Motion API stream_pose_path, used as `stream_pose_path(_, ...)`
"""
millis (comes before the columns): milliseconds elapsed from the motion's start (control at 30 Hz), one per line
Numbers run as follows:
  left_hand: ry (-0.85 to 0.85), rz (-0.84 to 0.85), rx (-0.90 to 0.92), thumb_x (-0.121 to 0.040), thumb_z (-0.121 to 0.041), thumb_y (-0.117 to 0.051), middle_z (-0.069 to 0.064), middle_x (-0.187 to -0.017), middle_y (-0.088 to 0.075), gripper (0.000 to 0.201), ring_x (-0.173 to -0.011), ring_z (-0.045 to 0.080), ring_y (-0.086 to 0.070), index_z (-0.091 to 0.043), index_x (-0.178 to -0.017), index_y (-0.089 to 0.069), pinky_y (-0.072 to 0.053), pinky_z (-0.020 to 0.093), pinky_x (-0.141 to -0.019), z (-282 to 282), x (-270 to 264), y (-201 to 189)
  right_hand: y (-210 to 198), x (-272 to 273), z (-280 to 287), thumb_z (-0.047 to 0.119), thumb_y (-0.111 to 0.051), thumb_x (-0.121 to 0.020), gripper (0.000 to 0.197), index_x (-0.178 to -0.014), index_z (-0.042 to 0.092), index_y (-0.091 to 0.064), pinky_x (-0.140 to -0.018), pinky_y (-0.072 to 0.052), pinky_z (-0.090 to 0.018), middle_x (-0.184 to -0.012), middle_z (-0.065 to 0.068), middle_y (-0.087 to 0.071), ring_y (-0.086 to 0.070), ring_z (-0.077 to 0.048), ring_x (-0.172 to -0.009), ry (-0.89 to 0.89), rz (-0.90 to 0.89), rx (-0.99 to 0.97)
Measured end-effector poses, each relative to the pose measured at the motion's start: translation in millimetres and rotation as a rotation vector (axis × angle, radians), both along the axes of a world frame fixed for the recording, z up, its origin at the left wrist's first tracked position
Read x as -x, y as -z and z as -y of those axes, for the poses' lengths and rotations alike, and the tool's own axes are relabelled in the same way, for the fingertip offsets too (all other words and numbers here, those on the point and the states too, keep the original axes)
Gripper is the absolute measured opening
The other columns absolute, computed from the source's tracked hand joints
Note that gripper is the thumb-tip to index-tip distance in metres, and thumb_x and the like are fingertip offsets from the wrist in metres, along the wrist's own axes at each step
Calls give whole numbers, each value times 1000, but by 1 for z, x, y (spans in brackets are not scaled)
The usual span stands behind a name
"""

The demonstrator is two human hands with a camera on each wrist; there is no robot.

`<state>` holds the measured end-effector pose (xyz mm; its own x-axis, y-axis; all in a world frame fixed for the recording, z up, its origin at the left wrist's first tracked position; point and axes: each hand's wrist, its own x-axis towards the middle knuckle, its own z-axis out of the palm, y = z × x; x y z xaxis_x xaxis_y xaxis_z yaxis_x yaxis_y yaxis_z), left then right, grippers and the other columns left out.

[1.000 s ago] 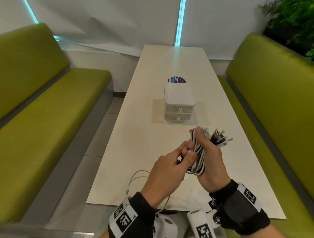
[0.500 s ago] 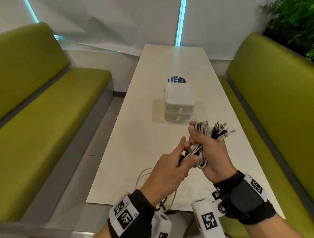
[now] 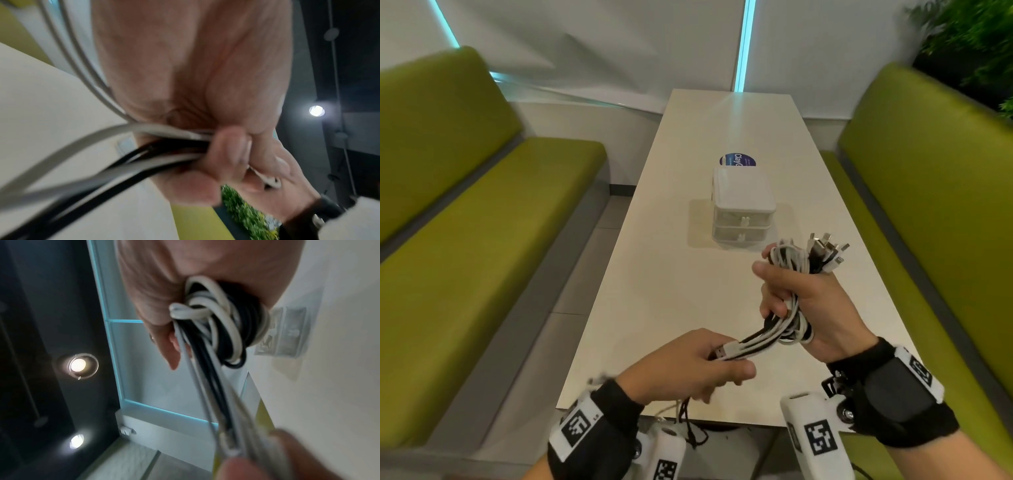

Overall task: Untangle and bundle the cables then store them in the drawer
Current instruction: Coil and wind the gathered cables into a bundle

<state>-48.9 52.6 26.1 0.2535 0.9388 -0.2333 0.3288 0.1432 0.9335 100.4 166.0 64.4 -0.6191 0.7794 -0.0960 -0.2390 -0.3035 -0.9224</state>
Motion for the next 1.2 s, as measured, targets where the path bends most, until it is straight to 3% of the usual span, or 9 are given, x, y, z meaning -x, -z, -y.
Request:
stream_pose_path(167, -24, -334, -145, -83, -53, -65, -6, -54, -38, 47, -51, 8, -35, -13, -63, -52, -30, 27, -54, -4, 22, -16, -5, -4, -2, -1, -75, -76, 34, -89, -13, -47, -47, -45, -32, -54, -10, -42, -44, -22, -39, -25, 319, -303)
stream_pose_path(267, 14, -437, -109, -80, -55, -66, -9, -49, -43, 34, -47, 4, -38, -32, -57, -58, -30, 20, -50, -4, 27, -24, -10, -8, 1, 2, -77, -76, 36, -89, -13, -47, -48, -46, -33, -57, -12, -43, -46, -20, -43, -99, 386, -389)
stream_pose_path(400, 36, -471, -129, -81, -53, -66, -8, -54, -43, 37, -53, 7, -37, -25, -61, -53, -31, 27, -55, -9, 28, -25, -16, -3, 11, 4, -78, -75, 35, -74, -8, -45, -52, -43, -21, -56, 0, -47, -46, -10, -48, -189, 445, -526)
stream_pose_path(467, 50, -470, -129, -87, -50, -62, -8, -57, -46, 34, -54, 7, -38, -24, -67, -55, -32, 27, -55, -13, 26, -26, -16, -2, 15, 3, -79, -74, 39, -72, -9, -42, -57, -42, -19, -60, -4, -47, -45, -8, -53, -263, 418, -532)
stream_pose_path(600, 103, -453, -96, -91, -20, -53, -8, -60, -56, 23, -50, 3, -44, -19, -69, -59, -34, 15, -52, -22, 23, -36, -10, -2, 19, 36, -90, -56, 37, -75, 22, -61, -76, -53, -46, -75, 3, -68, -65, -14, -75, -320, 567, -673)
stream_pose_path(667, 132, -450, -103, -91, -17, -52, -9, -60, -58, 21, -49, 3, -46, -14, -72, -61, -35, 11, -51, -26, 22, -41, -3, 0, 22, 41, -89, -52, 38, -78, 33, -63, -80, -52, -49, -83, 2, -72, -69, -17, -85, -334, 583, -677)
stream_pose_path(767, 168, -440, -97, -89, -16, -56, -7, -62, -61, 18, -49, 3, -47, -15, -72, -62, -35, 9, -51, -29, 22, -41, 6, -1, 25, 39, -89, -55, 43, -85, 28, -60, -83, -52, -50, -88, 0, -74, -70, -19, -89, -355, 549, -655)
stream_pose_path(1000, 152, -501, -139, -85, -13, -58, -10, -57, -59, 26, -49, 2, -49, -23, -61, -58, -35, 10, -51, -33, 21, -34, 13, -2, 31, 13, -73, -69, 29, -89, 14, -53, -61, -54, -46, -79, 5, -74, -68, -19, -72, -283, 586, -702)
stream_pose_path(1200, 124, -552, -173, -88, -15, -56, -6, -64, -63, 17, -57, 6, -55, -12, -73, -63, -40, 8, -50, -41, 19, -34, 11, -1, 25, 5, -67, -68, 22, -82, 17, -55, -46, -42, -36, -76, 1, -72, -50, -17, -50, -296, 586, -609)
